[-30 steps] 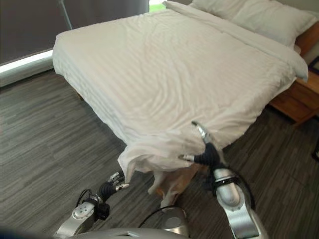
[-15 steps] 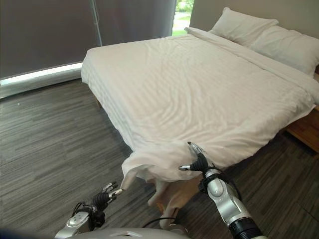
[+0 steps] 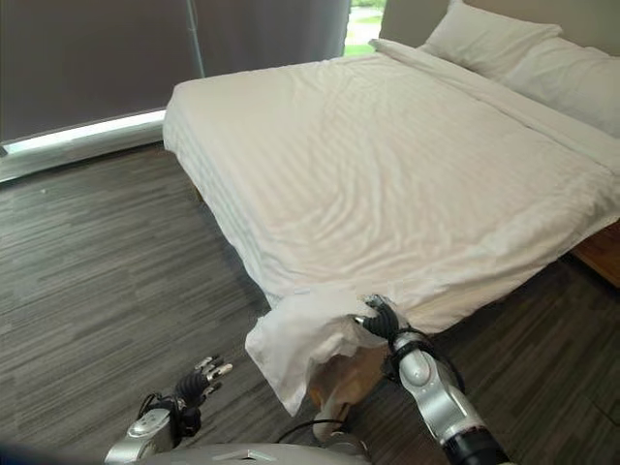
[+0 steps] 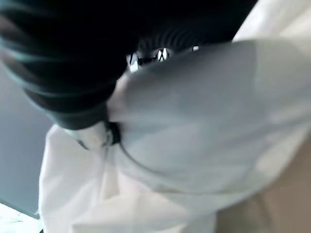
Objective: Making the bed.
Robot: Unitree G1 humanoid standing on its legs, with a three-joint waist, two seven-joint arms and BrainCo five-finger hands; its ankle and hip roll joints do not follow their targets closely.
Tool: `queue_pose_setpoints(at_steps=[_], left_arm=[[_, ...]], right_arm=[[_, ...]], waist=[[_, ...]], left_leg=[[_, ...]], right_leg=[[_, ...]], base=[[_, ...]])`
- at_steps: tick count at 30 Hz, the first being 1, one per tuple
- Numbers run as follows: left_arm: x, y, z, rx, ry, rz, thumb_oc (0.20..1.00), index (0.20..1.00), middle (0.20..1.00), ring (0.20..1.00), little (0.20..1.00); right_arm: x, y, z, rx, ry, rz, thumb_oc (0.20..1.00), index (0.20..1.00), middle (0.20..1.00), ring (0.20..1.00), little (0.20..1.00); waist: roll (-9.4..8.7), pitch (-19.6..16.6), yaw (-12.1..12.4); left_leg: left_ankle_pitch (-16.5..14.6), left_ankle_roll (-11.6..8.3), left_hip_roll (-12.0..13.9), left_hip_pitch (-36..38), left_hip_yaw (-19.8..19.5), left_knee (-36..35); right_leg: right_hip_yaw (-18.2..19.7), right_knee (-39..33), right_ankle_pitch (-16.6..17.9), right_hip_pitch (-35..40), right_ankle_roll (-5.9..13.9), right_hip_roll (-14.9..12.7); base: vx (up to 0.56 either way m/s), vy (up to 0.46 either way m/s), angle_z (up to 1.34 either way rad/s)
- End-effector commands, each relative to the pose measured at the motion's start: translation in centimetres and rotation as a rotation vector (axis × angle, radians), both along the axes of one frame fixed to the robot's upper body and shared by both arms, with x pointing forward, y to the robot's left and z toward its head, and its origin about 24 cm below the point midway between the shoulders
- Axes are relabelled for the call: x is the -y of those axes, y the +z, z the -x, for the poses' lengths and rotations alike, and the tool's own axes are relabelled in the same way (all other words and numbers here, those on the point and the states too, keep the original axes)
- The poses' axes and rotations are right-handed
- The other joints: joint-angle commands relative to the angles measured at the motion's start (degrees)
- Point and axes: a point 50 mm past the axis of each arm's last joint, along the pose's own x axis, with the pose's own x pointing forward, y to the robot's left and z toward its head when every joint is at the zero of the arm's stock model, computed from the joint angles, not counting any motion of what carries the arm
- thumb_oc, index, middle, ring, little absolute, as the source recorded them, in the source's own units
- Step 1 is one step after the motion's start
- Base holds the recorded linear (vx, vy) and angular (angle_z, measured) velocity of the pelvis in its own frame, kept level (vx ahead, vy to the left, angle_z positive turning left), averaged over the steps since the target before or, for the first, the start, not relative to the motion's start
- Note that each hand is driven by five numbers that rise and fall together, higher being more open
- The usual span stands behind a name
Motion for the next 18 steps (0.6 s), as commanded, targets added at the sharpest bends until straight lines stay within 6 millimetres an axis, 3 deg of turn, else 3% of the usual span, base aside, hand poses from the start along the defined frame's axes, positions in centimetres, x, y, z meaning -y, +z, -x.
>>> queue_pose_setpoints(at_steps=[1, 6, 7, 8, 9, 10, 12, 13, 14, 15, 16, 18], left_arm=[[1.1, 1.5, -2.3, 0.12, -0.037, 0.024, 1.0, 1.0, 1.0, 1.0, 1.0], [1.0, 1.8, -2.7, 0.141, -0.025, 0.026, 1.0, 1.0, 1.0, 1.0, 1.0], [1.0, 1.8, -2.7, 0.14, -0.026, 0.026, 1.0, 1.0, 1.0, 1.0, 1.0], [1.0, 1.8, -2.7, 0.14, -0.02, 0.026, 1.0, 1.0, 1.0, 1.0, 1.0], [1.2, 1.7, -2.9, 0.14, -0.016, 0.027, 1.0, 1.0, 1.0, 1.0, 1.0], [1.2, 1.7, -2.9, 0.141, -0.016, 0.026, 1.0, 1.0, 1.0, 1.0, 1.0], [1.9, 1.4, -3.4, 0.123, 0.0, 0.037, 1.0, 1.0, 1.0, 1.0, 1.0], [2.1, 1.3, -3.5, 0.117, -0.001, 0.042, 1.0, 1.0, 1.0, 1.0, 1.0], [2.2, 1.2, -3.6, 0.112, 0.002, 0.047, 1.0, 1.0, 1.0, 1.0, 1.0], [2.1, 1.2, -3.6, 0.114, 0.001, 0.046, 1.0, 1.0, 1.0, 1.0, 1.0], [2.2, 0.9, -3.6, 0.095, 0.003, 0.049, 1.0, 1.0, 1.0, 1.0, 1.0], [2.6, 0.4, -3.6, 0.062, 0.011, 0.072, 1.0, 1.0, 1.0, 1.0, 1.0]], right_arm=[[-3.2, 3.4, -0.9, 0.156, 0.157, -0.159, 0.2, 0.2, 0.2, 0.2, 0.2], [-2.8, 1.8, 2.6, 0.034, 0.143, -0.213, 0.2, 0.2, 0.2, 0.2, 0.2], [-2.8, 1.8, 2.7, 0.033, 0.142, -0.214, 0.746, 0.746, 0.746, 0.746, 0.746], [-2.8, 0.8, 3.5, -0.026, 0.123, -0.23, 1.0, 1.0, 1.0, 1.0, 1.0], [-2.4, -1.5, 4.9, -0.138, 0.085, -0.219, 1.0, 1.0, 1.0, 1.0, 1.0], [-2.4, -1.5, 4.9, -0.137, 0.085, -0.219, 1.0, 1.0, 1.0, 1.0, 1.0], [-0.5, -8.9, 9.3, -0.484, -0.151, -0.149, 1.0, 1.0, 1.0, 1.0, 1.0], [0.1, -10.8, 11.0, -0.592, -0.257, -0.161, 1.0, 1.0, 1.0, 1.0, 1.0], [0.6, -12.2, 12.5, -0.672, -0.365, -0.181, 1.0, 1.0, 1.0, 1.0, 1.0], [0.6, -12.2, 12.4, -0.669, -0.365, -0.183, 1.0, 1.0, 1.0, 1.0, 1.0], [1.1, -13.2, 13.3, -0.731, -0.488, -0.215, 1.0, 1.0, 1.0, 1.0, 1.0], [2.5, -15.0, 17.3, -0.933, -0.761, -0.208, 1.0, 1.0, 1.0, 1.0, 1.0]], waist=[[0.82, 2.8, -0.5], [0.94, 3.4, -2.3], [0.94, 3.4, -2.2], [0.95, 3.5, -2.7], [0.99, 3.7, -2.9], [0.97, 3.7, -2.9], [1.19, 3.7, -3.2], [1.31, 3.6, -3.2], [1.35, 3.6, -3.1], [1.31, 3.7, -3.1], [1.44, 3.5, -2.9], [2.06, 3.1, -2.3]], left_leg=[[0.3, 4.13, -2.1, -1.1, -2.9, 0.4], [0.1, 4.23, -2.3, -1.3, -2.1, 0.4], [0.1, 4.24, -2.3, -1.3, -2.1, 0.4], [0.1, 4.24, -2.4, -1.2, -2.0, 0.4], [0.0, 4.25, -2.5, -1.3, -1.8, 0.4], [0.0, 4.25, -2.5, -1.3, -1.8, 0.4], [-0.4, 4.31, -2.9, -1.1, -1.9, 0.4], [-0.4, 4.31, -2.9, -1.1, -2.0, 0.4], [-0.4, 4.32, -3.0, -1.1, -2.0, 0.4], [-0.4, 4.32, -3.0, -1.1, -2.0, 0.4], [-0.5, 4.35, -3.1, -1.1, -2.2, 0.4], [-0.8, 4.49, -3.4, -0.7, -2.5, 0.4]], right_leg=[[0.1, 6.4, -1.9, 3.9, 3.44, -1.2], [0.9, 7.3, -1.7, 2.6, 3.61, -1.3], [0.9, 7.3, -1.8, 2.5, 3.61, -1.3], [1.1, 7.4, -1.7, 2.4, 3.62, -1.3], [1.2, 7.4, -1.9, 2.2, 3.6, -1.3], [1.2, 7.4, -1.9, 2.2, 3.6, -1.3], [1.1, 6.9, -1.8, 2.3, 3.56, -1.3], [1.0, 6.7, -1.8, 2.4, 3.51, -1.3], [0.9, 6.6, -1.8, 2.5, 3.47, -1.3], [0.9, 6.6, -1.8, 2.5, 3.47, -1.3], [0.9, 6.4, -1.7, 2.7, 3.41, -1.3], [0.4, 5.8, -1.8, 3.6, 3.47, -1.4]], base=[[-0.01, 0.052, -0.2], [0.01, 0.032, -0.09], [0.0, 0.024, -0.16], [0.01, 0.04, -0.19], [0.01, 0.04, -0.16], [0.01, 0.059, -0.06], [0.04, 0.047, -0.03], [0.05, 0.021, -0.02], [0.0, 0.0, 0.0], [0.04, 0.009, 0.02], [0.05, 0.011, 0.03], [0.09, 0.025, 0.06]])
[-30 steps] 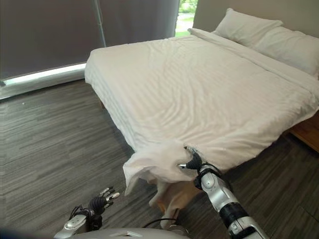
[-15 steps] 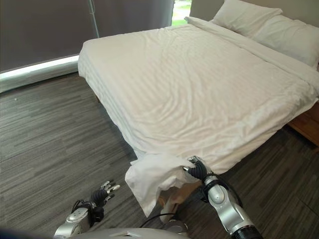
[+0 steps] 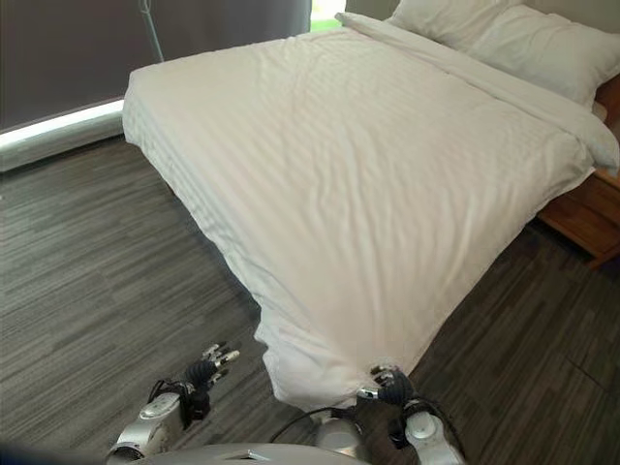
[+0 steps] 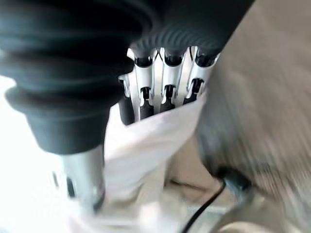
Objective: Making the bed.
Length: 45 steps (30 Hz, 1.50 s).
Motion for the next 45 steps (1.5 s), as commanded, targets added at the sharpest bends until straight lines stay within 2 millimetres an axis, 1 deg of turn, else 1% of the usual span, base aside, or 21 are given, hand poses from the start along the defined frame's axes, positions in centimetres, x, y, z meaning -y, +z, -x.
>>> queue_pose_setpoints(at_steps=[1, 5, 13, 14, 16, 18, 21, 25, 26, 27, 28, 29, 30, 31, 32, 33, 34, 35, 38, 39, 45], left_arm=[[2.2, 0.6, -1.4, 0.064, 0.008, 0.093, 1.0, 1.0, 1.0, 1.0, 1.0], [2.4, 1.5, -2.1, 0.119, 0.005, 0.112, 1.0, 1.0, 1.0, 1.0, 1.0], [-1.5, 5.7, -5.7, 0.336, 0.046, -0.023, 1.0, 1.0, 1.0, 1.0, 1.0], [-2.8, 7.7, -6.6, 0.425, 0.075, -0.049, 1.0, 1.0, 1.0, 1.0, 1.0], [-4.2, 9.4, -7.1, 0.495, 0.114, -0.068, 1.0, 1.0, 1.0, 1.0, 1.0], [-5.1, 10.7, -7.2, 0.557, 0.143, -0.071, 1.0, 1.0, 1.0, 1.0, 1.0], [-5.0, 12.0, -7.4, 0.633, 0.176, -0.029, 1.0, 1.0, 1.0, 1.0, 1.0], [-2.9, 14.4, -8.4, 0.753, 0.131, 0.077, 1.0, 1.0, 1.0, 1.0, 1.0], [-2.9, 14.5, -8.4, 0.756, 0.132, 0.077, 1.0, 1.0, 1.0, 1.0, 1.0], [-1.7, 15.6, -8.9, 0.807, 0.112, 0.131, 1.0, 1.0, 1.0, 1.0, 1.0], [-0.9, 16.3, -9.2, 0.835, 0.094, 0.16, 1.0, 1.0, 1.0, 1.0, 1.0], [0.8, 17.4, -9.5, 0.873, 0.072, 0.231, 1.0, 1.0, 1.0, 1.0, 1.0], [0.8, 17.4, -9.5, 0.874, 0.073, 0.229, 1.0, 1.0, 1.0, 1.0, 1.0], [2.5, 17.9, -9.9, 0.88, 0.089, 0.338, 0.561, 0.561, 0.561, 0.561, 0.561], [3.7, 18.1, -10.2, 0.873, 0.084, 0.398, 0.2, 0.2, 0.2, 0.2, 0.2], [4.7, 18.1, -10.3, 0.857, 0.081, 0.451, 0.2, 0.2, 0.2, 0.2, 0.2], [7.0, 18.4, -10.8, 0.839, 0.078, 0.574, 0.2, 0.2, 0.2, 0.2, 0.2], [8.0, 18.4, -10.8, 0.818, 0.071, 0.649, 0.2, 0.2, 0.2, 0.2, 0.2], [10.5, 17.9, -10.9, 0.74, 0.071, 0.771, 0.2, 0.2, 0.2, 0.2, 0.2], [12.1, 17.7, -10.9, 0.694, 0.086, 0.842, 0.2, 0.2, 0.2, 0.2, 0.2], [14.9, 19.1, -11.0, 0.692, 0.043, 0.927, 0.2, 0.2, 0.2, 0.2, 0.2]], right_arm=[[1.3, -3.1, 11.8, -0.491, -0.202, 0.009, 1.0, 1.0, 1.0, 1.0, 1.0], [4.2, -2.5, 12.8, -0.532, -0.325, 0.08, 1.0, 1.0, 1.0, 1.0, 1.0], [11.6, 1.1, 8.8, -0.317, -0.321, 0.275, 1.0, 1.0, 1.0, 1.0, 1.0], [14.0, 4.6, 4.4, -0.047, -0.277, 0.333, 1.0, 1.0, 1.0, 1.0, 1.0], [15.2, 10.2, 0.6, 0.243, -0.178, 0.418, 1.0, 1.0, 1.0, 1.0, 1.0], [15.7, 15.1, -1.1, 0.433, -0.099, 0.518, 1.0, 1.0, 1.0, 1.0, 1.0], [15.3, 19.2, -2.8, 0.619, -0.059, 0.594, 1.0, 1.0, 1.0, 1.0, 1.0], [12.5, 24.2, -6.2, 0.906, 0.042, 0.62, 1.0, 1.0, 1.0, 1.0, 1.0], [12.5, 24.3, -6.2, 0.909, 0.04, 0.621, 1.0, 1.0, 1.0, 1.0, 1.0], [10.8, 25.9, -7.6, 1.036, 0.077, 0.569, 1.0, 1.0, 1.0, 1.0, 1.0], [9.5, 26.5, -8.7, 1.108, 0.088, 0.493, 1.0, 1.0, 1.0, 1.0, 1.0], [7.0, 26.4, -10.3, 1.195, 0.075, 0.269, 0.555, 0.555, 0.555, 0.555, 0.555], [7.0, 26.4, -10.3, 1.197, 0.074, 0.265, 0.2, 0.2, 0.2, 0.2, 0.2], [4.9, 25.3, -11.5, 1.223, 0.022, 0.007, 0.2, 0.2, 0.2, 0.2, 0.2], [3.4, 24.5, -12.5, 1.221, -0.004, -0.148, 0.2, 0.2, 0.2, 0.2, 0.2], [1.8, 23.9, -13.2, 1.215, -0.031, -0.311, 0.2, 0.2, 0.2, 0.2, 0.2], [-1.4, 23.6, -14.4, 1.224, -0.088, -0.649, 0.2, 0.2, 0.2, 0.2, 0.2], [-2.5, 23.2, -14.6, 1.21, -0.121, -0.781, 0.2, 0.2, 0.2, 0.2, 0.2], [-4.0, 23.1, -15.1, 1.226, -0.217, -0.973, 0.2, 0.2, 0.2, 0.2, 0.2], [-6.3, 23.7, -15.7, 1.235, -0.254, -1.11, 0.2, 0.2, 0.2, 0.2, 0.2], [-9.7, 24.6, -16.6, 1.205, -0.292, -1.33, 0.2, 0.2, 0.2, 0.2, 0.2]], waist=[[2.23, 1.7, -0.2], [2.52, 2.0, 0.1], [2.61, 3.6, -1.7], [2.94, 3.7, -3.1], [3.35, 3.4, -4.1], [2.98, 2.5, -4.1], [3.49, 1.3, -4.3], [4.37, 1.3, -4.2], [4.41, 1.6, -4.2], [4.13, 2.2, -3.4], [3.51, 3.1, -2.5], [2.42, 3.9, -0.7], [2.39, 3.9, -0.8], [2.1, 4.0, 0.1], [2.19, 3.8, 1.1], [2.61, 3.8, 2.1], [3.65, 4.3, 4.1], [4.31, 4.3, 4.4], [5.42, 4.4, 4.1], [6.01, 4.8, 3.7], [6.92, 5.9, 3.2]], left_leg=[[-0.5, 4.73, -3.1, -0.9, -4.8, 0.4], [-0.8, 4.95, -3.5, -0.6, -4.9, 0.4], [-0.3, 4.91, -2.7, -0.2, -4.1, 0.4], [-0.4, 4.77, -2.1, 0.1, -2.8, 0.4], [-2.3, 4.32, -1.9, 1.6, -2.1, 0.4], [-2.0, 3.96, -1.7, 2.6, -0.1, 0.7], [-0.6, 3.34, -1.4, 3.3, 1.3, 1.2], [1.0, 1.0, 1.2, 1.1, 1.8, 10.9], [0.6, 0.49, 1.9, 0.7, 1.7, 12.2], [4.3, -2.15, 5.1, -1.8, 1.1, 20.8], [7.6, -2.82, 7.2, -4.5, 1.0, 26.6], [7.8, -2.78, 8.6, -8.6, -2.2, 31.1], [7.7, -2.76, 8.7, -8.8, -2.4, 31.4], [4.6, -1.26, 8.6, -10.2, -4.2, 27.6], [3.2, -0.54, 7.8, -10.3, -6.2, 23.2], [2.8, -0.23, 7.0, -10.3, -9.2, 18.0], [5.7, -1.16, 6.6, -10.8, -16.5, 8.5], [5.9, -1.23, 6.6, -10.0, -18.5, 5.2], [7.7, -2.0, 7.6, -9.1, -16.9, 2.3], [7.6, -1.58, 6.8, -8.6, -16.4, 1.0], [6.8, -0.68, 4.5, -9.1, -14.0, 0.4]], right_leg=[[-1.9, 4.6, -1.7, 5.7, 3.22, -1.5], [-1.9, 6.2, -1.6, 5.8, 3.5, -2.0], [1.0, 17.4, -0.3, -1.0, 4.26, -3.1], [-0.2, 19.2, -0.3, -4.8, 4.01, -2.9], [-3.2, 17.3, -2.5, -5.4, 3.99, -2.5], [-7.4, 11.2, -4.1, -2.5, 2.45, -2.4], [-6.0, 6.8, -4.7, 0.1, 1.47, -0.2], [-3.5, 3.3, -6.6, 4.3, -0.8, 1.6], [-3.5, 3.0, -6.7, 4.5, -1.15, 2.1], [-2.7, 1.4, -8.0, 6.6, -2.61, 3.1], [-3.5, 0.8, -7.7, 7.4, -4.09, 3.5], [-2.8, -0.2, -8.4, 8.6, -4.44, 3.2], [-2.8, -0.1, -8.5, 8.6, -4.45, 3.3], [-1.5, -0.1, -8.6, 8.4, -3.36, 2.8], [-0.3, -0.2, -8.5, 8.4, -2.43, 2.4], [0.7, -0.1, -8.3, 8.2, -1.49, 2.1], [3.6, -0.6, -8.3, 7.8, 0.33, 1.7], [4.7, -0.9, -8.5, 7.7, 0.9, 1.9], [4.9, -1.0, -8.3, 7.7, 1.22, 1.7], [6.1, -0.8, -7.6, 6.6, 1.37, 1.5], [7.6, -0.8, -4.7, 2.0, 2.51, -0.5]], base=[[0.12, 0.029, 0.08], [0.05, 0.017, 0.12], [0.02, -0.01, -0.08], [0.1, -0.045, -0.47], [0.2, -0.045, -0.47], [0.11, -0.109, -0.53], [0.13, -0.101, -0.37], [0.16, -0.115, -0.59], [0.17, -0.191, -0.26], [0.09, -0.209, -0.23], [0.15, -0.238, -0.31], [0.05, -0.132, -0.65], [0.1, 0.017, -0.79], [0.09, 0.159, -0.78], [0.14, 0.243, -0.39], [0.17, 0.321, -0.78], [0.15, 0.266, -0.98], [0.12, 0.233, -1.19], [0.04, 0.115, -0.78], [0.03, 0.106, -0.5], [-0.08, 0.11, -0.24]])
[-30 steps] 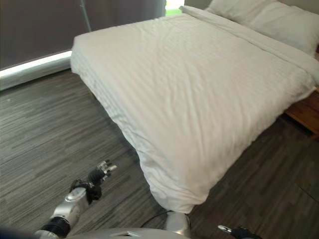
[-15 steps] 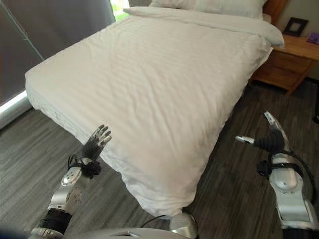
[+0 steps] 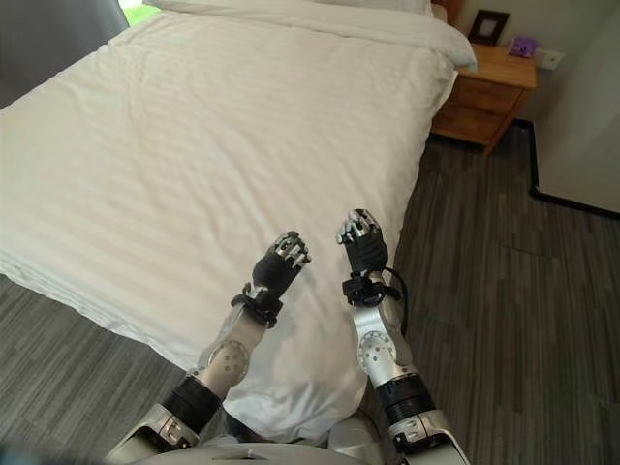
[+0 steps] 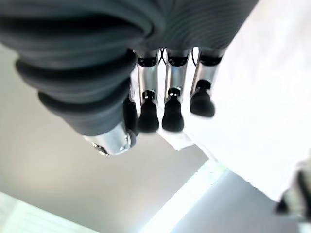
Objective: Making the bed.
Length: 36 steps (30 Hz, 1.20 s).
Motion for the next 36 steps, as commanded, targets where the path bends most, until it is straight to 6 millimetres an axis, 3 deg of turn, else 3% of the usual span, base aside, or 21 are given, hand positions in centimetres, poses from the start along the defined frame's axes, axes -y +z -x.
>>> queue_pose_setpoints(at_steps=[1, 6, 9, 12, 13, 16, 18, 19, 21, 22, 23, 24, 25, 26, 29, 30, 31, 32, 33, 34, 36], left_arm=[[0.3, 3.7, -1.2, 0.154, 0.024, 0.075, 0.2, 0.2, 0.2, 0.2, 0.2], [1.5, 7.1, -2.8, 0.246, 0.039, 0.13, 0.2, 0.2, 0.2, 0.2, 0.2], [2.4, 9.2, -4.3, 0.29, 0.057, 0.145, 0.2, 0.2, 0.2, 0.2, 0.2], [2.9, 9.6, -4.8, 0.289, 0.055, 0.146, 0.2, 0.2, 0.2, 0.2, 0.2], [3.5, 9.5, -5.6, 0.262, 0.058, 0.134, 0.2, 0.2, 0.2, 0.2, 0.2], [4.2, 6.8, -6.8, 0.113, 0.066, 0.065, 0.2, 0.2, 0.2, 0.2, 0.2], [3.7, 5.3, -7.3, 0.047, 0.082, 0.036, 0.2, 0.2, 0.2, 0.2, 0.2], [3.7, 5.4, -7.4, 0.049, 0.081, 0.038, 0.2, 0.2, 0.2, 0.2, 0.2], [1.9, 2.8, -7.4, -0.046, 0.119, 0.02, 0.2, 0.2, 0.2, 0.2, 0.2], [1.9, 2.8, -7.4, -0.046, 0.119, 0.02, 0.2, 0.2, 0.2, 0.2, 0.2], [1.1, 2.0, -7.3, -0.069, 0.137, 0.013, 0.2, 0.2, 0.2, 0.2, 0.2], [-1.5, -0.6, -6.8, -0.135, 0.184, -0.018, 0.2, 0.2, 0.2, 0.2, 0.2], [-1.5, -0.7, -6.7, -0.138, 0.183, -0.018, 0.2, 0.2, 0.2, 0.2, 0.2], [-4.5, -3.8, -5.6, -0.228, 0.24, -0.044, 0.2, 0.2, 0.2, 0.2, 0.2], [-10.5, -9.5, -1.7, -0.429, 0.385, -0.07, 0.2, 0.2, 0.2, 0.2, 0.2], [-10.5, -9.5, -1.7, -0.429, 0.385, -0.07, 0.2, 0.2, 0.2, 0.2, 0.2], [-12.4, -10.9, -0.3, -0.481, 0.439, -0.076, 0.2, 0.2, 0.2, 0.2, 0.2], [-16.4, -12.8, 2.4, -0.563, 0.544, -0.126, 0.2, 0.2, 0.2, 0.2, 0.2], [-16.4, -12.8, 2.4, -0.564, 0.544, -0.126, 0.2, 0.2, 0.2, 0.2, 0.2], [-19.5, -13.5, 4.4, -0.586, 0.61, -0.188, 0.2, 0.2, 0.2, 0.2, 0.2], [-22.9, -13.8, 6.4, -0.616, 0.678, -0.267, 0.2, 0.2, 0.2, 0.2, 0.2]], right_arm=[[-1.4, 3.3, -1.6, 0.142, 0.014, -0.17, 0.2, 0.2, 0.2, 0.2, 0.2], [-4.4, 4.7, -3.0, 0.157, 0.101, -0.222, 0.2, 0.2, 0.2, 0.2, 0.2], [-4.9, 5.7, -4.5, 0.154, 0.095, -0.189, 0.2, 0.2, 0.2, 0.2, 0.2], [-5.1, 5.7, -5.0, 0.135, 0.092, -0.194, 0.2, 0.2, 0.2, 0.2, 0.2], [-5.2, 5.1, -5.7, 0.085, 0.087, -0.179, 0.2, 0.2, 0.2, 0.2, 0.2], [-5.0, 1.7, -6.4, -0.086, 0.067, -0.162, 0.2, 0.2, 0.2, 0.2, 0.2], [-4.4, -0.1, -6.2, -0.16, 0.058, -0.162, 0.2, 0.2, 0.2, 0.2, 0.2], [-4.4, -0.1, -6.3, -0.158, 0.059, -0.162, 0.2, 0.2, 0.2, 0.2, 0.2], [-2.6, -3.3, -5.1, -0.258, -0.001, -0.212, 0.2, 0.2, 0.2, 0.2, 0.2], [-2.6, -3.3, -5.1, -0.258, -0.001, -0.213, 0.2, 0.2, 0.2, 0.2, 0.2], [-1.8, -4.3, -4.6, -0.288, -0.033, -0.22, 0.2, 0.2, 0.2, 0.2, 0.2], [1.0, -6.7, -3.2, -0.357, -0.124, -0.224, 0.2, 0.2, 0.2, 0.2, 0.2], [1.0, -6.8, -3.2, -0.36, -0.124, -0.224, 0.2, 0.2, 0.2, 0.2, 0.2], [3.7, -8.3, -2.0, -0.396, -0.202, -0.227, 0.2, 0.2, 0.2, 0.2, 0.2], [8.5, -10.5, 0.6, -0.456, -0.348, -0.225, 0.2, 0.2, 0.2, 0.2, 0.2], [8.5, -10.5, 0.6, -0.456, -0.348, -0.225, 0.2, 0.2, 0.2, 0.2, 0.2], [9.9, -10.9, 1.4, -0.469, -0.389, -0.222, 0.2, 0.2, 0.2, 0.2, 0.2], [13.3, -11.3, 2.9, -0.491, -0.501, -0.2, 0.2, 0.2, 0.2, 0.2, 0.2], [13.4, -11.3, 2.9, -0.493, -0.5, -0.2, 0.2, 0.2, 0.2, 0.2, 0.2], [16.1, -11.3, 4.1, -0.506, -0.575, -0.167, 0.2, 0.2, 0.2, 0.2, 0.2], [19.0, -10.9, 5.5, -0.515, -0.642, -0.123, 0.2, 0.2, 0.2, 0.2, 0.2]], waist=[[-0.4, 2.9, 1.9], [-1.07, 7.3, 3.4], [-1.76, 9.3, 4.2], [-2.0, 9.8, 4.3], [-2.2, 10.4, 4.4], [-2.61, 11.3, 4.1], [-2.71, 11.4, 4.0], [-2.67, 11.3, 4.0], [-2.94, 11.0, 3.5], [-2.95, 11.0, 3.6], [-3.07, 10.9, 3.4], [-3.16, 10.5, 3.1], [-3.18, 10.4, 3.1], [-3.25, 9.7, 2.9], [-3.37, 8.1, 2.8], [-3.37, 8.1, 2.8], [-3.4, 7.4, 2.9], [-3.38, 6.3, 3.0], [-3.38, 6.2, 3.0], [-3.2, 5.3, 3.0], [-3.08, 4.5, 3.0]], left_leg=[[-3.7, -2.45, 2.6, 5.8, 2.6, 0.7], [-2.4, -2.41, 1.1, -0.3, 1.8, 0.7], [-1.0, -3.19, 1.4, -5.1, 1.2, 0.7], [-0.2, -3.65, 1.8, -6.6, 1.2, 0.7], [0.5, -4.12, 2.2, -9.0, 1.1, 0.7], [1.5, -4.97, 3.2, -12.9, 1.0, 0.7], [1.8, -5.19, 3.6, -14.0, 1.1, 0.7], [1.8, -5.18, 3.6, -14.2, 1.2, 0.7], [1.7, -5.19, 3.8, -14.4, 1.5, 0.7], [1.7, -5.19, 3.8, -14.4, 1.5, 0.7], [1.6, -5.1, 3.8, -14.3, 1.5, 0.7], [1.1, -4.91, 3.7, -13.6, 1.6, 0.7], [1.1, -4.9, 3.7, -13.6, 1.7, 0.7], [0.5, -4.6, 3.4, -12.9, 1.9, 0.7], [-0.3, -4.03, 2.9, -12.1, 2.2, 0.7], [-0.3, -4.03, 2.9, -12.1, 2.2, 0.7], [-0.5, -3.94, 2.7, -12.0, 2.2, 0.7], [-0.7, -3.78, 2.5, -11.7, 2.2, 0.7], [-0.7, -3.77, 2.5, -11.7, 2.2, 0.7], [-0.8, -3.63, 2.4, -11.6, 2.2, 0.7], [-1.0, -3.61, 2.4, -11.2, 2.2, 0.7]], right_leg=[[-1.6, 0.8, 1.2, 0.1, 4.95, -5.7], [-1.3, 1.2, 3.8, -6.9, 5.97, -7.2], [-1.6, 1.5, 5.0, -11.3, 6.16, -8.0], [-1.7, 1.5, 5.5, -12.6, 6.35, -8.2], [-1.8, 1.4, 6.1, -14.8, 6.63, -8.6], [-1.9, 1.2, 7.1, -18.3, 7.26, -9.1], [-1.8, 1.1, 7.5, -19.7, 7.43, -9.2], [-1.7, 1.1, 7.5, -19.9, 7.42, -9.2], [-1.8, 1.1, 7.7, -20.3, 7.52, -9.3], [-1.8, 1.1, 7.7, -20.3, 7.52, -9.3], [-1.9, 1.1, 7.7, -20.3, 7.53, -9.4], [-1.9, 1.1, 7.6, -20.0, 7.5, -9.5], [-1.9, 1.1, 7.6, -20.0, 7.51, -9.5], [-1.8, 1.1, 7.6, -19.7, 7.43, -9.6], [-1.8, 1.0, 7.6, -19.4, 7.33, -9.7], [-1.8, 1.0, 7.6, -19.4, 7.33, -9.7], [-1.8, 1.0, 7.5, -19.4, 7.34, -9.8], [-1.8, 0.9, 7.4, -19.2, 7.31, -9.7], [-1.8, 0.9, 7.4, -19.2, 7.32, -9.7], [-1.9, 0.9, 7.1, -18.9, 7.29, -9.7], [-2.1, 0.8, 6.9, -18.4, 7.35, -9.6]], base=[[-0.12, 0.093, 0.02], [-0.19, 0.034, 0.02], [-0.18, -0.027, 0.09], [-0.03, -0.01, 0.17], [-0.08, -0.03, -0.02], [-0.07, -0.015, -0.03], [-0.02, -0.001, 0.01], [-0.01, 0.001, -0.03], [0.01, -0.003, -0.04], [0.0, 0.0, 0.0], [0.04, 0.0, 0.0], [0.04, 0.0, 0.0], [0.06, 0.013, -0.02], [0.05, 0.013, -0.05], [0.06, -0.003, -0.12], [0.04, -0.007, -0.14], [0.06, -0.016, -0.07], [0.06, -0.016, 0.0], [0.07, 0.0, -0.02], [0.04, 0.018, -0.02], [0.05, 0.026, -0.03]])
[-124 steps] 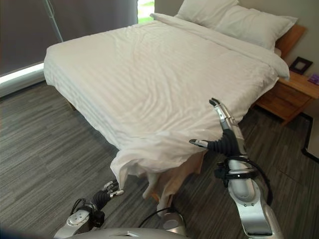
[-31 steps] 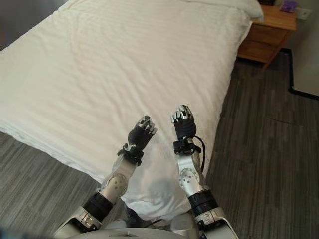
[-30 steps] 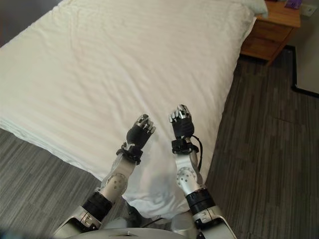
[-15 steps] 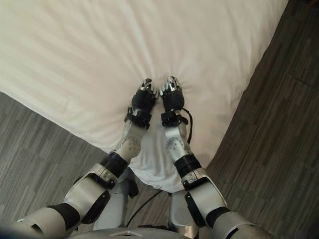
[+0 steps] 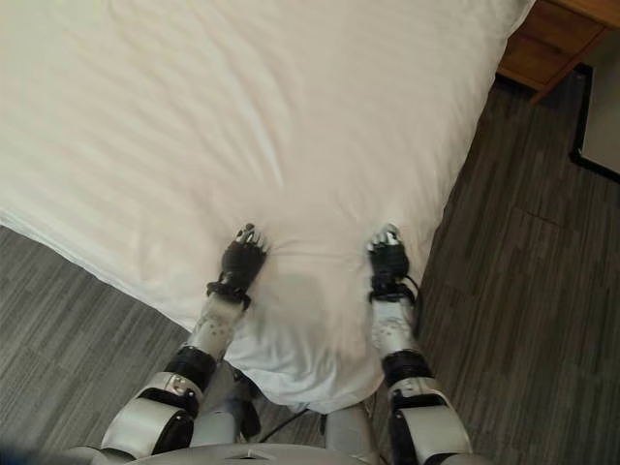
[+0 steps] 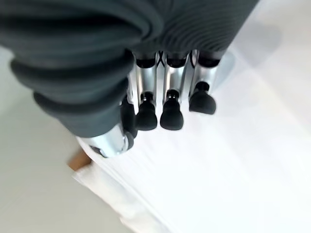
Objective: Making the bed.
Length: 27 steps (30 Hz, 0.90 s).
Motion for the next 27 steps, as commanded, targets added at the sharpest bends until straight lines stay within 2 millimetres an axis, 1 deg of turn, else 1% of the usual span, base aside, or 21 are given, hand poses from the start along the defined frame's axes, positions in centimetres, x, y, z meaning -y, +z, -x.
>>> queue_pose_setpoints(at_steps=[1, 2, 3, 4, 5, 6, 7, 9, 10, 11, 13, 15, 16, 18, 19, 20, 21, 22, 24, 25, 27], left_arm=[[-17.0, -7.6, 10.4, -0.526, 0.458, -0.309, 0.2, 0.2, 0.2, 0.2, 0.2], [-17.0, -7.6, 10.4, -0.526, 0.458, -0.309, 0.2, 0.2, 0.2, 0.2, 0.2], [-20.2, -6.4, 11.2, -0.519, 0.538, -0.364, 0.2, 0.2, 0.2, 0.2, 0.2], [-20.3, -6.4, 11.3, -0.519, 0.538, -0.365, 0.2, 0.2, 0.2, 0.2, 0.2], [-23.6, -4.3, 11.4, -0.509, 0.59, -0.499, 0.2, 0.2, 0.2, 0.2, 0.2], [-23.7, -4.2, 11.4, -0.509, 0.591, -0.502, 0.46, 0.46, 0.46, 0.46, 0.46], [-25.3, -2.0, 10.5, -0.476, 0.58, -0.68, 1.0, 1.0, 1.0, 1.0, 1.0], [-25.4, 0.8, 8.7, -0.357, 0.536, -0.901, 1.0, 1.0, 1.0, 1.0, 1.0], [-25.4, 0.8, 8.7, -0.361, 0.535, -0.907, 1.0, 1.0, 1.0, 1.0, 1.0], [-23.7, 4.1, 6.8, -0.173, 0.5, -1.106, 1.0, 1.0, 1.0, 1.0, 1.0], [-21.7, 5.6, 6.5, -0.063, 0.489, -1.242, 1.0, 1.0, 1.0, 1.0, 1.0], [-19.9, 6.6, 6.5, 0.029, 0.482, -1.305, 1.0, 1.0, 1.0, 1.0, 1.0], [-19.8, 6.6, 6.6, 0.026, 0.482, -1.306, 1.0, 1.0, 1.0, 1.0, 1.0], [-18.4, 6.3, 6.9, 0.058, 0.462, -1.265, 1.0, 1.0, 1.0, 1.0, 1.0], [-17.9, 6.3, 7.2, 0.074, 0.454, -1.237, 1.0, 1.0, 1.0, 1.0, 1.0], [-16.5, 5.9, 7.4, 0.107, 0.383, -1.217, 1.0, 1.0, 1.0, 1.0, 1.0], [-15.9, 5.6, 7.6, 0.114, 0.338, -1.214, 1.0, 1.0, 1.0, 1.0, 1.0], [-15.8, 5.5, 7.7, 0.111, 0.335, -1.214, 1.0, 1.0, 1.0, 1.0, 1.0], [-13.8, 3.8, 7.8, 0.1, 0.202, -1.192, 1.0, 1.0, 1.0, 1.0, 1.0], [-12.9, 3.4, 7.7, 0.108, 0.153, -1.184, 1.0, 1.0, 1.0, 1.0, 1.0], [-10.2, 2.0, 7.7, 0.118, 0.007, -1.14, 1.0, 1.0, 1.0, 1.0, 1.0]], right_arm=[[6.7, -1.8, 5.4, -0.167, -0.221, 0.048, 0.2, 0.2, 0.2, 0.2, 0.2], [6.7, -1.8, 5.3, -0.167, -0.22, 0.048, 0.2, 0.2, 0.2, 0.2, 0.2], [8.3, -1.4, 6.4, -0.187, -0.236, 0.104, 0.2, 0.2, 0.2, 0.2, 0.2], [8.2, -1.4, 6.4, -0.189, -0.235, 0.103, 0.2, 0.2, 0.2, 0.2, 0.2], [9.5, -0.8, 7.1, -0.237, -0.219, 0.199, 0.2, 0.2, 0.2, 0.2, 0.2], [9.4, -0.9, 7.0, -0.238, -0.218, 0.198, 0.504, 0.504, 0.504, 0.504, 0.504], [10.1, 0.5, 6.8, -0.241, -0.181, 0.318, 1.0, 1.0, 1.0, 1.0, 1.0], [9.3, 2.0, 6.3, -0.177, -0.129, 0.415, 1.0, 1.0, 1.0, 1.0, 1.0], [9.2, 1.9, 6.5, -0.181, -0.129, 0.415, 1.0, 1.0, 1.0, 1.0, 1.0], [7.8, 3.6, 6.1, -0.083, -0.077, 0.492, 1.0, 1.0, 1.0, 1.0, 1.0], [6.5, 3.7, 6.6, -0.057, -0.038, 0.534, 1.0, 1.0, 1.0, 1.0, 1.0], [5.8, 4.8, 6.8, -0.011, -0.012, 0.592, 1.0, 1.0, 1.0, 1.0, 1.0], [5.7, 4.8, 6.8, -0.014, -0.011, 0.593, 1.0, 1.0, 1.0, 1.0, 1.0], [5.0, 5.6, 6.6, 0.011, 0.021, 0.649, 1.0, 1.0, 1.0, 1.0, 1.0], [4.6, 6.0, 6.6, 0.008, 0.05, 0.698, 1.0, 1.0, 1.0, 1.0, 1.0], [3.9, 6.7, 6.3, -0.013, 0.109, 0.82, 1.0, 1.0, 1.0, 1.0, 1.0], [3.5, 7.4, 6.1, 0.001, 0.129, 0.881, 1.0, 1.0, 1.0, 1.0, 1.0], [3.4, 7.4, 6.2, -0.005, 0.129, 0.884, 1.0, 1.0, 1.0, 1.0, 1.0], [1.9, 7.8, 5.9, -0.008, 0.204, 1.004, 1.0, 1.0, 1.0, 1.0, 1.0], [1.3, 8.0, 5.6, -0.007, 0.233, 1.042, 1.0, 1.0, 1.0, 1.0, 1.0], [-0.4, 7.9, 5.3, -0.008, 0.32, 1.15, 1.0, 1.0, 1.0, 1.0, 1.0]], waist=[[-0.19, 5.7, -1.1], [-0.21, 5.8, -1.1], [-0.25, 4.9, -1.3], [-0.36, 5.1, -1.3], [-0.35, 4.0, -1.5], [-0.5, 4.2, -1.5], [-0.55, 3.3, -1.9], [-0.54, 2.4, -2.3], [-0.7, 2.3, -2.3], [-0.48, 1.5, -2.2], [-0.62, 0.3, -2.1], [-0.78, -0.7, -1.8], [-0.82, -0.8, -1.9], [-1.0, -1.9, -1.6], [-1.14, -2.3, -1.5], [-1.35, -2.9, -1.2], [-1.36, -3.2, -1.2], [-1.32, -3.2, -1.2], [-1.56, -3.7, -1.0], [-1.7, -3.9, -1.0], [-2.02, -4.2, -0.9]], left_leg=[[0.5, -4.05, 5.2, 2.9, 1.2, 0.8], [0.5, -4.06, 5.2, 2.9, 1.2, 0.8], [0.2, -3.96, 5.1, 3.9, 1.3, 0.8], [0.2, -3.97, 5.1, 4.1, 1.2, 0.8], [-0.1, -3.83, 5.0, 5.5, 1.2, 0.8], [-0.2, -3.84, 5.0, 5.7, 1.2, 0.8], [-0.4, -3.67, 4.8, 7.3, 1.2, 0.8], [-0.6, -3.37, 4.3, 9.3, 1.3, 0.8], [-0.3, -3.26, 4.2, 9.2, 1.3, 0.8], [-1.0, -2.96, 3.9, 11.3, 1.0, 0.8], [-1.1, -2.54, 3.5, 13.1, 0.7, 0.8], [-2.0, -2.33, 3.3, 15.0, 0.2, 0.8], [-1.7, -2.24, 3.3, 14.8, 0.1, 0.8], [-2.2, -1.96, 3.0, 16.1, -0.1, 0.8], [-2.5, -1.84, 2.9, 16.7, -0.3, 0.8], [-2.7, -1.58, 2.9, 17.6, -0.6, 0.8], [-2.9, -1.47, 2.8, 18.0, -0.6, 0.8], [-2.9, -1.47, 2.8, 18.2, -0.6, 0.8], [-3.3, -1.27, 2.7, 19.1, -0.7, 0.8], [-3.5, -1.17, 2.6, 19.4, -0.7, 0.8], [-3.8, -0.92, 2.5, 20.2, -0.9, 0.8]], right_leg=[[-2.0, 0.6, 6.6, -3.9, 4.06, -6.2], [-2.0, 0.6, 6.6, -3.9, 4.06, -6.2], [-2.1, 0.7, 6.4, -2.8, 4.11, -6.0], [-2.1, 0.7, 6.3, -2.6, 4.12, -6.1], [-2.1, 0.7, 6.1, -1.2, 4.18, -5.9], [-2.2, 0.7, 6.1, -0.9, 4.19, -6.0], [-2.3, 0.7, 5.9, 0.8, 4.25, -5.9], [-2.5, 0.7, 5.8, 2.9, 4.33, -6.0], [-2.6, 0.6, 6.2, 2.9, 4.28, -6.0], [-2.8, 0.9, 5.7, 5.0, 4.29, -6.1], [-3.2, 0.8, 5.7, 7.1, 4.26, -6.4], [-3.3, 1.0, 5.1, 8.9, 4.19, -6.4], [-3.3, 0.8, 5.4, 8.8, 4.15, -6.5], [-3.6, 0.9, 5.1, 10.2, 4.11, -6.5], [-3.6, 1.0, 5.0, 10.9, 4.06, -6.5], [-3.8, 1.1, 4.9, 11.8, 4.01, -6.6], [-3.8, 1.1, 4.9, 12.1, 4.03, -6.6], [-3.8, 1.1, 4.9, 12.3, 4.04, -6.5], [-3.8, 1.2, 5.0, 13.2, 4.13, -6.5], [-3.8, 1.2, 5.0, 13.5, 4.11, -6.4], [-3.8, 1.4, 4.6, 14.5, 4.03, -6.3]], base=[[0.04, 0.016, -0.07], [0.06, 0.017, -0.17], [0.05, 0.012, -0.25], [0.1, 0.022, -0.32], [0.06, 0.011, -0.26], [0.12, 0.02, -0.19], [0.1, 0.021, -0.1], [0.1, 0.03, 0.04], [0.1, 0.035, 0.15], [0.1, 0.027, 0.14], [0.11, 0.022, 0.21], [0.08, 0.008, 0.34], [0.06, 0.011, 0.41], [0.06, 0.003, 0.22], [0.1, -0.001, 0.09], [0.08, 0.01, 0.15], [0.05, 0.011, 0.14], [0.04, 0.002, 0.04], [0.04, -0.004, -0.03], [0.04, -0.002, 0.0], [0.02, -0.003, 0.01]])
